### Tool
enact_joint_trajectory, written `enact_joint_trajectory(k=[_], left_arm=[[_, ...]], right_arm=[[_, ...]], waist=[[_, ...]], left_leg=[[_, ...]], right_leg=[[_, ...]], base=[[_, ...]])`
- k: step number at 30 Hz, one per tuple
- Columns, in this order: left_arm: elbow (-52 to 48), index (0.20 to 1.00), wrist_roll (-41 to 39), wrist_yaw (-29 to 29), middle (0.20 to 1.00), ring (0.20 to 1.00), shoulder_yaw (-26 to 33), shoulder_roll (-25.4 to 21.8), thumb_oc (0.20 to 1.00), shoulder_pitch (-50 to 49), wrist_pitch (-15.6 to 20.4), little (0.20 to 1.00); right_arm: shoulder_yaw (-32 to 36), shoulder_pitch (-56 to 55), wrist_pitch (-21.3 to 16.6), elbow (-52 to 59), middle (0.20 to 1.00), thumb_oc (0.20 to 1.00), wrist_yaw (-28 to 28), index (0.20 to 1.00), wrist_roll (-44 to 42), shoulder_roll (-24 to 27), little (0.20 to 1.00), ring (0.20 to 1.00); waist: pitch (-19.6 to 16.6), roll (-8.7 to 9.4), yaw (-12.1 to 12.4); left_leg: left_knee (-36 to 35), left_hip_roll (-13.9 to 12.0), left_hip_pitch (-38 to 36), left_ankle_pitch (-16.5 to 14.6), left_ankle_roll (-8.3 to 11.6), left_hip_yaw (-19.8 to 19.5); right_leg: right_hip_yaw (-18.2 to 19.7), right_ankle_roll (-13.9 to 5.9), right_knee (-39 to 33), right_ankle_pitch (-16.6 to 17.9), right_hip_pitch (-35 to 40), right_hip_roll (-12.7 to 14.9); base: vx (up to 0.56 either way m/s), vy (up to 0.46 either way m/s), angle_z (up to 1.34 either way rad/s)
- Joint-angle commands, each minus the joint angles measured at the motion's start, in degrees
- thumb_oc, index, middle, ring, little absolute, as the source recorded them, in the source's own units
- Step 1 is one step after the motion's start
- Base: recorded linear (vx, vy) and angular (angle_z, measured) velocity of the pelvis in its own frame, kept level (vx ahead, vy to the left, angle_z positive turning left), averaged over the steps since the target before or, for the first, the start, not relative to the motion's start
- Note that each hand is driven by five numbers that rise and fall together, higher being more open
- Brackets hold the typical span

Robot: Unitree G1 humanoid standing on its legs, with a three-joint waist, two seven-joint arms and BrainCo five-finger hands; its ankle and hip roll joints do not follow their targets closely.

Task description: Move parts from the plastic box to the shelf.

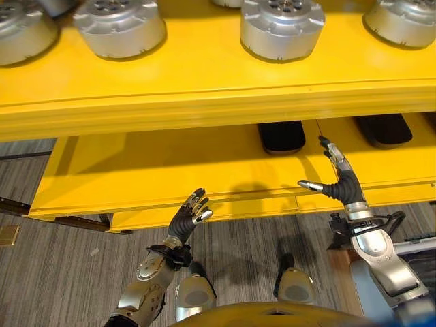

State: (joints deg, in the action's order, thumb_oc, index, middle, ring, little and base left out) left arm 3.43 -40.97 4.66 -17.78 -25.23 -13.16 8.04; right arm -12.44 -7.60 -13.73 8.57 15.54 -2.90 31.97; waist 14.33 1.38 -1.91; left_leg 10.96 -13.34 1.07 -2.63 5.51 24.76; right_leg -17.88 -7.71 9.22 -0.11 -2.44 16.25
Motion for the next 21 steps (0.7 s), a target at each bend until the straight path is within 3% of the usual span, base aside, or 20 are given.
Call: enact_joint_trajectory(k=[1, 4, 8, 11, 13, 14, 16, 18, 20, 21], left_arm=[[-4.6, 1.0, 2.2, 0.5, 1.0, 1.0, 1.8, -0.8, 1.0, 2.0, 0.6, 1.0], [-6.6, 1.0, -0.7, 2.4, 1.0, 1.0, 3.2, -1.3, 1.0, 0.6, 0.4, 1.0], [-6.9, 1.0, 3.5, 5.2, 1.0, 1.0, 2.8, -2.3, 1.0, 0.6, -1.0, 1.0], [-5.7, 1.0, 7.0, 7.3, 1.0, 1.0, 0.4, -4.2, 1.0, 2.3, 1.9, 1.0], [-5.6, 1.0, 7.9, 8.7, 1.0, 1.0, -0.4, -4.8, 1.0, 2.6, 0.9, 1.0], [-5.3, 1.0, 8.0, 8.6, 1.0, 1.0, -0.9, -5.0, 1.0, 2.6, 1.0, 1.0], [-4.5, 1.0, 8.0, 8.1, 1.0, 1.0, -1.8, -5.4, 1.0, 2.4, 2.6, 1.0], [-3.5, 1.0, 9.9, 7.0, 1.0, 1.0, -2.4, -5.9, 1.0, 2.6, 4.3, 1.0], [-3.1, 1.0, 11.2, 6.7, 1.0, 1.0, -2.7, -6.8, 1.0, 3.0, 5.5, 1.0], [-2.8, 1.0, 10.6, 7.5, 1.0, 1.0, -2.3, -7.1, 1.0, 2.6, 6.3, 1.0]], right_arm=[[0.8, 4.5, -0.5, 2.6, 1.0, 1.0, 1.6, 1.0, -1.7, 0.6, 1.0, 1.0], [1.3, 3.8, 0.6, 3.0, 1.0, 1.0, 2.9, 1.0, -1.5, 0.3, 1.0, 1.0], [1.3, 3.7, 1.1, 1.0, 1.0, 1.0, 5.3, 1.0, -1.8, -0.8, 1.0, 1.0], [0.9, 4.3, 1.8, -0.8, 1.0, 1.0, 6.4, 1.0, 0.1, -0.6, 1.0, 1.0], [1.5, 3.6, 2.8, -2.1, 1.0, 1.0, 8.1, 1.0, 1.7, 0.1, 1.0, 1.0], [1.5, 3.6, 2.5, -2.7, 1.0, 1.0, 8.8, 1.0, 2.9, 0.5, 1.0, 1.0], [1.0, 5.3, 0.7, -4.0, 1.0, 1.0, 10.4, 1.0, 9.9, 1.9, 1.0, 1.0], [0.8, 6.2, 0.2, -3.9, 1.0, 1.0, 11.2, 1.0, 9.5, 2.7, 1.0, 1.0], [0.6, 6.0, 0.2, -3.8, 1.0, 1.0, 11.7, 1.0, 8.2, 3.3, 1.0, 1.0], [0.6, 5.4, -0.3, -3.9, 1.0, 1.0, 11.2, 1.0, 6.1, 3.8, 1.0, 1.0]], waist=[[2.7, -0.21, 0.9], [2.9, 0.14, 1.6], [3.5, 0.81, 2.1], [4.5, 1.18, 1.5], [5.0, 1.36, 0.8], [5.2, 1.21, 0.8], [5.7, 1.36, 1.2], [6.0, 1.4, 1.4], [5.7, 1.24, 1.2], [5.1, 0.61, 1.5]], left_leg=[[1.8, 0.6, -2.2, -1.8, -3.16, 0.5], [2.3, 1.9, -2.2, -2.7, -4.13, 0.3], [3.3, 3.3, -1.6, -4.1, -5.45, 0.4], [4.0, 4.1, -0.8, -5.0, -6.55, 1.7], [3.5, 5.2, -1.0, -5.5, -7.11, 2.5], [3.6, 5.3, -1.8, -6.9, -6.71, 2.0], [2.1, 5.6, -2.7, -6.8, -6.54, 3.7], [0.7, 6.1, -2.9, -6.5, -6.84, 3.8], [0.4, 6.3, -2.4, -6.3, -7.61, 3.4], [-0.5, 6.0, -2.2, -5.1, -8.17, 3.2]], right_leg=[[0.2, -0.66, 2.7, -1.9, 0.8, -1.2], [0.1, -1.79, 2.4, -0.9, 0.8, -0.2], [0.2, -2.97, 2.2, 1.3, 0.1, 1.7], [0.2, -3.47, 2.8, 2.9, -1.1, 3.5], [0.3, -3.94, 2.3, 5.0, -2.0, 4.6], [0.5, -4.86, 2.7, 4.7, -1.8, 4.8], [-2.2, -5.39, 2.2, 6.5, -2.6, 5.1], [-2.1, -5.83, 4.1, 8.2, -3.9, 5.6], [-0.6, -5.36, 7.5, 6.2, -4.1, 5.0], [-0.8, -4.04, 11.5, 3.3, -3.1, 4.2]], base=[[-0.06, 0.204, 0.01], [-0.08, 0.165, 0.02], [-0.11, 0.142, 0.11], [-0.11, 0.211, 0.1], [-0.02, 0.246, 0.03], [0.03, 0.183, 0.01], [-0.04, 0.139, -0.17], [-0.1, 0.069, -0.75], [-0.04, 0.03, -0.59], [0.0, 0.0, 0.0]])
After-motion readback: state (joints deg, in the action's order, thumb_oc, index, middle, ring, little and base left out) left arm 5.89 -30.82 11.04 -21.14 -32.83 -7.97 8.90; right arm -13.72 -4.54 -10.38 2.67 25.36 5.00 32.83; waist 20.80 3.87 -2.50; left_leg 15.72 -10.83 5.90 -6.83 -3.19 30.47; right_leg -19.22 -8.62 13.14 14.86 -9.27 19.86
